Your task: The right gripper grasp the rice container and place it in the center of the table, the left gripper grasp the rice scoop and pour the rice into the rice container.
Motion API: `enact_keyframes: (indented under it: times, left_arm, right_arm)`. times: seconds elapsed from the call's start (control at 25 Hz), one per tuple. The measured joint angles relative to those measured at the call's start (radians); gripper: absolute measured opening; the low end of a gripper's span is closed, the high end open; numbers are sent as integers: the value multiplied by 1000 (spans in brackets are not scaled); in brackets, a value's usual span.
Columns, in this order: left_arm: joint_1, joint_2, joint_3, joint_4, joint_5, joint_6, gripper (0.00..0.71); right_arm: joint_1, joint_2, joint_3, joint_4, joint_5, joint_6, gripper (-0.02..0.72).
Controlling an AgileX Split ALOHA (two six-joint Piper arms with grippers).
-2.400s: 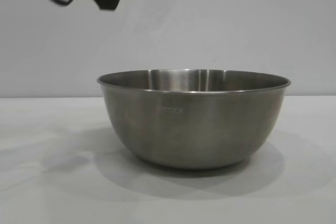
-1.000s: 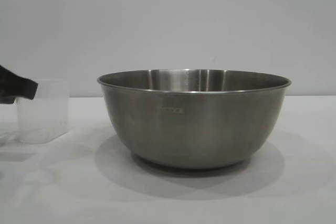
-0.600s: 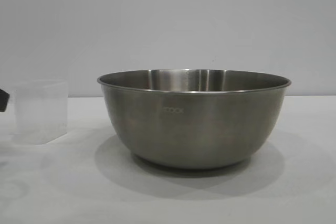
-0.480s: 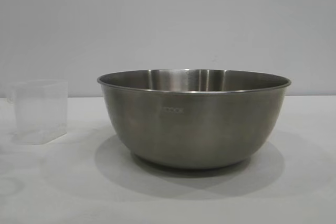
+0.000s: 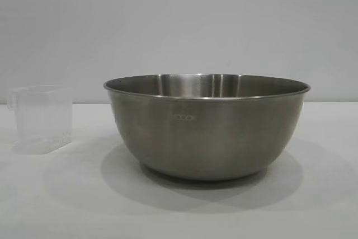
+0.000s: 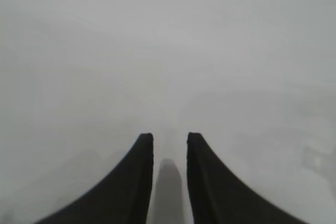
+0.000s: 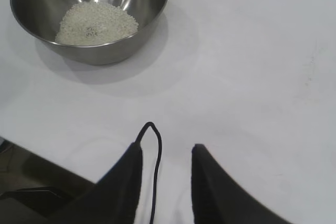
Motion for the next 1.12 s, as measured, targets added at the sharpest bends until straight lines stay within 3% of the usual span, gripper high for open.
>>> enact_keyframes:
  times: [0.16, 0.2, 0.36, 0.4, 0.44, 0.64, 0.76, 1.12]
  left_arm:
    - [2, 0, 0, 14, -2, 42, 129]
    - [2, -5, 0, 14, -2, 44, 175]
    - [2, -68, -8, 2, -2, 54, 161]
    - [2, -93, -15, -6, -2, 59, 161]
    - [2, -122, -21, -12, -2, 61, 211]
    - [2, -315, -27, 3, 29, 95, 192]
    - [2, -495, -27, 32, 185, 97, 192]
    - [2, -1121, -21, 227, 856, -57, 192]
  right_arm:
    - [0, 0, 0, 0, 0, 0, 228]
    - [0, 0, 0, 0, 0, 0, 228]
    - [0, 0, 0, 0, 0, 0, 228]
    - [0, 0, 0, 0, 0, 0, 228]
    - [0, 0, 0, 0, 0, 0, 228]
    - [0, 0, 0, 0, 0, 0, 228]
    - [0, 0, 0, 0, 0, 0, 228]
    - [0, 0, 0, 0, 0, 0, 228]
